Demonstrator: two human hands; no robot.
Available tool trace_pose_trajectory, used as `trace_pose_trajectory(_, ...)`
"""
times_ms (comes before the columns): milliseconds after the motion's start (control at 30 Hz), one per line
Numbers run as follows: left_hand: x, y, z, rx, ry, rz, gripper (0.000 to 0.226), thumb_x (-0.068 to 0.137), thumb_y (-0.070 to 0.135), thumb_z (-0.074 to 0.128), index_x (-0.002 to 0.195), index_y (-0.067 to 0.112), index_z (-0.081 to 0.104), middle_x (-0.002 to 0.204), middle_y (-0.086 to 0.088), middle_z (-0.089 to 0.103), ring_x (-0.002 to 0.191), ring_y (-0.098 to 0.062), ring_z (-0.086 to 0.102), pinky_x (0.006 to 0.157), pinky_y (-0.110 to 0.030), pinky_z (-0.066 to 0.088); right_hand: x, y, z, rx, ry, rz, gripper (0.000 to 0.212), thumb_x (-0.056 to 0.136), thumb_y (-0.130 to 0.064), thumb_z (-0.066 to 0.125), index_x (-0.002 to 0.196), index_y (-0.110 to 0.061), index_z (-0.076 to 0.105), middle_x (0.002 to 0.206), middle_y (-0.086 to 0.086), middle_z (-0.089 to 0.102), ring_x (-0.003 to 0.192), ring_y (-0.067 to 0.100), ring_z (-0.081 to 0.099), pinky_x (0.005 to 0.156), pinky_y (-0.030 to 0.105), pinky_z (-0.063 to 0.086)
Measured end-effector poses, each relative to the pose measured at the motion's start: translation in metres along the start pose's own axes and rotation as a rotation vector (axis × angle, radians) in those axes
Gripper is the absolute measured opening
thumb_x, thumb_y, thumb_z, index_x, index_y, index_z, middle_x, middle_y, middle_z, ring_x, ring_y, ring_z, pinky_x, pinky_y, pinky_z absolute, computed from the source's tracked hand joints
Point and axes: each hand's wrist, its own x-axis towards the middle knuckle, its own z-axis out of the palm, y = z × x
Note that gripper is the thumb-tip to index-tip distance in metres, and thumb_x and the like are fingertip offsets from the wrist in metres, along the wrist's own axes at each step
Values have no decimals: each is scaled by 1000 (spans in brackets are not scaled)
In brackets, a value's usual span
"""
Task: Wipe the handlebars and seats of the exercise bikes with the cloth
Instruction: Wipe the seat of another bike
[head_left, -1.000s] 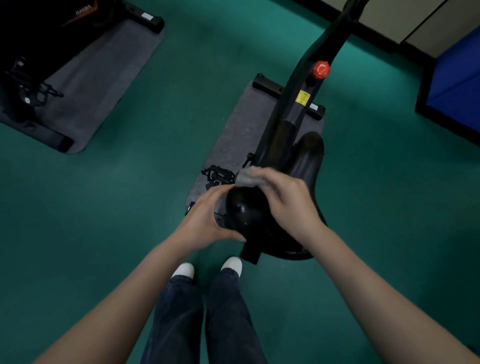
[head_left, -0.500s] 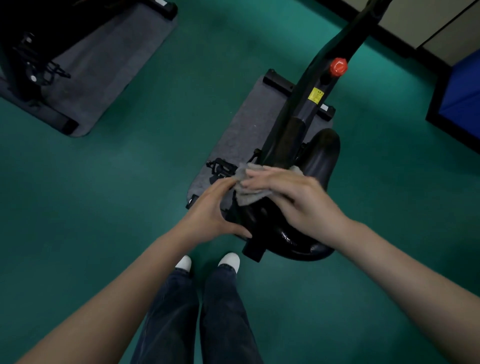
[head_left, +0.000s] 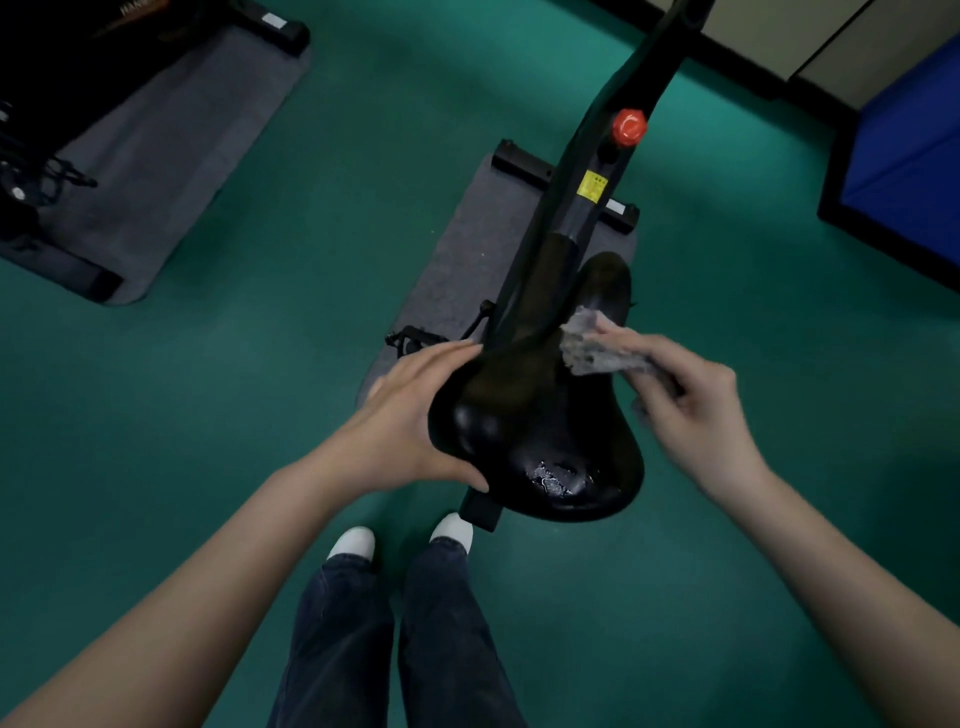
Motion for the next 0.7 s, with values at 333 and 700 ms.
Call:
trace_pose_trajectory(333,11,9,3,-40,-10,12,105,45,63,74,139,32,38,145,13,34,137,-5,26,115,-21,18,-90,3,22,50,-112,-81,24,92,1,53,105,-10,71,113,-6,70,114,5,60,99,22,45)
trace_pose_trajectory(700,11,6,6,-65,19,16,99,46,60,78,134,35,41,140,18,38,135,-2,31,114,-23,21,-5,49,11,174,345,257,21,93,1,52,108,-7,64,89,-8,63,77,3,56,73,28,47)
